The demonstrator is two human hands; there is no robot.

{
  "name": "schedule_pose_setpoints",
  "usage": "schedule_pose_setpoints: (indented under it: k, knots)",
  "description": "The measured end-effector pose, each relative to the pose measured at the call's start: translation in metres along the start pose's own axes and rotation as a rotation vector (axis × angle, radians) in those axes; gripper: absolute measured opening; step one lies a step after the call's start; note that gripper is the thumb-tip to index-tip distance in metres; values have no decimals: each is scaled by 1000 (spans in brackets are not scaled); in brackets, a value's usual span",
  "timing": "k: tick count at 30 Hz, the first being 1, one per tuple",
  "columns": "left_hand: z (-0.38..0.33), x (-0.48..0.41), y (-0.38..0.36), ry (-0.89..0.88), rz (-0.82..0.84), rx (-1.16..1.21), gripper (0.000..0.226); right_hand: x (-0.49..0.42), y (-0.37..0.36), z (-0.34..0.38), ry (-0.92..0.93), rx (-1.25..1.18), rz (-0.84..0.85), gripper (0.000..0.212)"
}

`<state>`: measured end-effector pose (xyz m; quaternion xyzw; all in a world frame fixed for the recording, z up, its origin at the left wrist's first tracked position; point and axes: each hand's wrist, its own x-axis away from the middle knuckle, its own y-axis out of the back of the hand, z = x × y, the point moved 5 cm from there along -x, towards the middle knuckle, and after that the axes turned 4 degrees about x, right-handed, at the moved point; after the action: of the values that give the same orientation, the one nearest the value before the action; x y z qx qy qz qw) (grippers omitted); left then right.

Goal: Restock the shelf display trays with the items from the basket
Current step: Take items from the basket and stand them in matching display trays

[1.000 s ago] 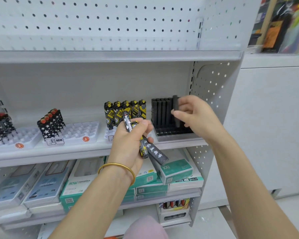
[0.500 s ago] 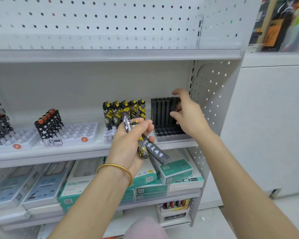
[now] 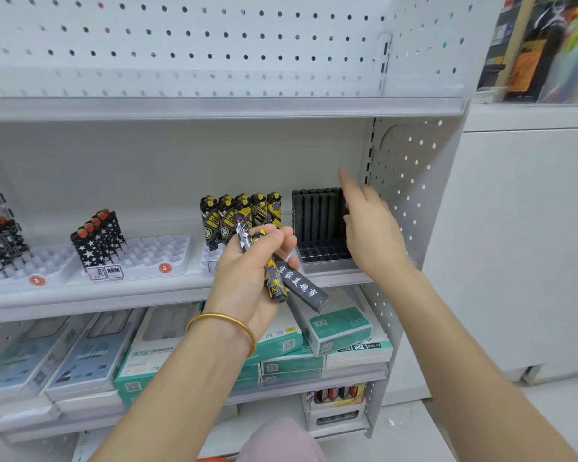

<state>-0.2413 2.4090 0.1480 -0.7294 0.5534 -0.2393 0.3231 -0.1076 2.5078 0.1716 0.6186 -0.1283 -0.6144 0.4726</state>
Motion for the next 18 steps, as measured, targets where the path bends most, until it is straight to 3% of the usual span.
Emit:
schedule_pose_setpoints:
  k: [3, 5, 6, 8, 10, 14, 18]
  knots:
    - [-1, 0, -1, -15, 9, 15, 14, 15, 26, 9, -60, -417, -37, 38]
    - [-2, -1, -1, -42, 3, 2, 16, 28, 32, 24, -123, -761, 205, 11]
    - [-2, -1, -1, -55, 1, -7, 17, 35, 31, 33, -133, -853, 364, 9]
    - [-3, -1, -3, -78, 2, -16, 17, 45, 24, 43, -108, -908, 566, 20]
    - [-3, -1, -4, -88, 4, -18, 15, 46, 19, 45, -77, -946, 619, 28]
    - [-8, -1, -6, -118, 7, -54, 14, 44, 22, 33, -92, -967, 643, 42]
    - [-19, -6, -5, -149, -6, -32, 12, 36, 32, 13, -100, -920, 523, 54]
